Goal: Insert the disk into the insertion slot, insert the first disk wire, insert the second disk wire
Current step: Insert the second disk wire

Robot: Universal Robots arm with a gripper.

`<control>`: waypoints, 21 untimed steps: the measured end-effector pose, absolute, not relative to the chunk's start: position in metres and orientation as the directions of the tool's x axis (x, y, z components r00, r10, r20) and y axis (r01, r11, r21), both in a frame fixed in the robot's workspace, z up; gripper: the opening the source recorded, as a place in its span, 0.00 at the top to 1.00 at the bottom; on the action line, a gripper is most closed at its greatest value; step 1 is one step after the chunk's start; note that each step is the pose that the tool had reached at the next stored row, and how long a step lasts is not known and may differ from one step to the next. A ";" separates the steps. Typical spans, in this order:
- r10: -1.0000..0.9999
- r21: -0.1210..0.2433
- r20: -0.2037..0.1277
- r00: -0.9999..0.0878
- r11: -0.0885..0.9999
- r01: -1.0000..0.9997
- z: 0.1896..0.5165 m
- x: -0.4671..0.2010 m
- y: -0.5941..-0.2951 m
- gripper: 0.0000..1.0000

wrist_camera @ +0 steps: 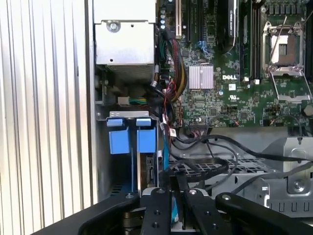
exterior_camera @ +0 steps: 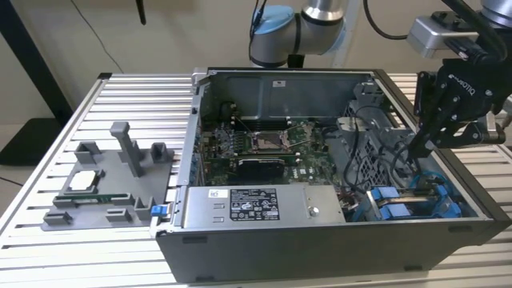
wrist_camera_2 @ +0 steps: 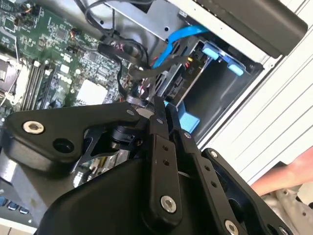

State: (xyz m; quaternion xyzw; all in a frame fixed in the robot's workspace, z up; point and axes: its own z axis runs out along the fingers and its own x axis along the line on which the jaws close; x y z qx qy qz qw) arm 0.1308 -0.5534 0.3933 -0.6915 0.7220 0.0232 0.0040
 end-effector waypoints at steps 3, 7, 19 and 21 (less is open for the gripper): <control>-0.998 0.028 -0.038 -0.044 0.043 -0.999 0.393 0.127 -0.557 1.00; -0.998 0.019 -0.038 -0.043 0.043 -0.999 0.391 0.125 -0.560 1.00; -0.998 -0.006 -0.039 -0.042 0.042 -0.999 0.376 0.122 -0.563 1.00; -0.998 -0.007 -0.039 -0.042 0.042 -0.999 0.376 0.122 -0.563 1.00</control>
